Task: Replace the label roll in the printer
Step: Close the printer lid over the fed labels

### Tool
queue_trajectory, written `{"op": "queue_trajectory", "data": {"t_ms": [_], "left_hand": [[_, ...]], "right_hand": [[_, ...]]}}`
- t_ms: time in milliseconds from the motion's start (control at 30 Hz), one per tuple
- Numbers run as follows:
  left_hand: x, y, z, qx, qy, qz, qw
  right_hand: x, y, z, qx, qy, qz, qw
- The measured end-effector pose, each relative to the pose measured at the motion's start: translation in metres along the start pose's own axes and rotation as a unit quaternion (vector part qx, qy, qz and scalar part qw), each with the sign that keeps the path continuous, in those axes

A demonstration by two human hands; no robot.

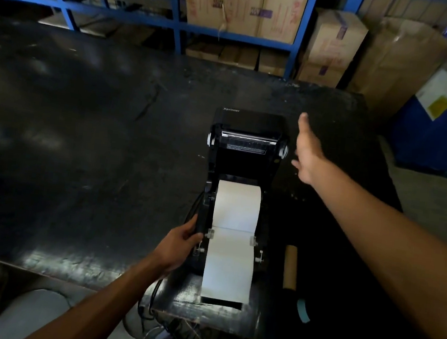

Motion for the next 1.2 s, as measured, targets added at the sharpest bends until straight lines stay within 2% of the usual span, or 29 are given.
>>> {"op": "queue_trajectory", "data": {"t_ms": [67, 133, 267, 367, 467, 567, 700, 900, 1000, 1200], "left_hand": [[0.000, 0.000, 0.001, 0.007, 0.006, -0.008, 1.000], [-0.002, -0.001, 0.001, 0.005, 0.014, -0.012, 1.000], [-0.008, -0.002, 0.001, 0.003, 0.013, -0.021, 1.000], [-0.013, -0.003, -0.003, 0.019, 0.037, -0.052, 0.998], [-0.009, 0.000, -0.004, -0.020, 0.091, -0.096, 0.991], [-0.006, 0.000, -0.007, -0.045, 0.141, -0.127, 0.981], [0.004, 0.007, -0.008, -0.078, 0.155, -0.158, 0.972], [0.014, 0.013, -0.008, -0.119, 0.163, -0.158, 0.967], [0.009, 0.015, -0.007, -0.114, 0.164, -0.156, 0.967], [-0.009, 0.018, -0.009, -0.109, 0.198, -0.137, 0.965]], "right_hand": [[-0.002, -0.001, 0.010, -0.076, -0.001, 0.018, 0.997], [0.004, 0.004, 0.019, -0.102, 0.010, -0.017, 0.995], [0.026, 0.020, 0.022, -0.079, -0.009, -0.106, 0.991], [0.048, 0.044, 0.018, -0.071, -0.055, -0.131, 0.987], [0.075, 0.074, 0.016, -0.090, -0.077, -0.146, 0.982], [0.101, 0.104, 0.014, -0.109, -0.081, -0.146, 0.980], [0.128, 0.137, 0.016, -0.128, -0.021, -0.154, 0.980], [0.166, 0.159, 0.024, -0.123, 0.040, -0.162, 0.978], [0.183, 0.161, 0.025, -0.110, 0.075, -0.166, 0.977], [0.191, 0.161, 0.030, -0.125, 0.042, -0.149, 0.980]]}}
Point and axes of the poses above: each hand's wrist, its own y-axis away from the middle knuckle, its own z-axis out of the palm, x = y × z, the point moved 1 cm from there along -y, towards the middle knuckle, and after that the axes turned 15 degrees about y, right-handed, at the moved point
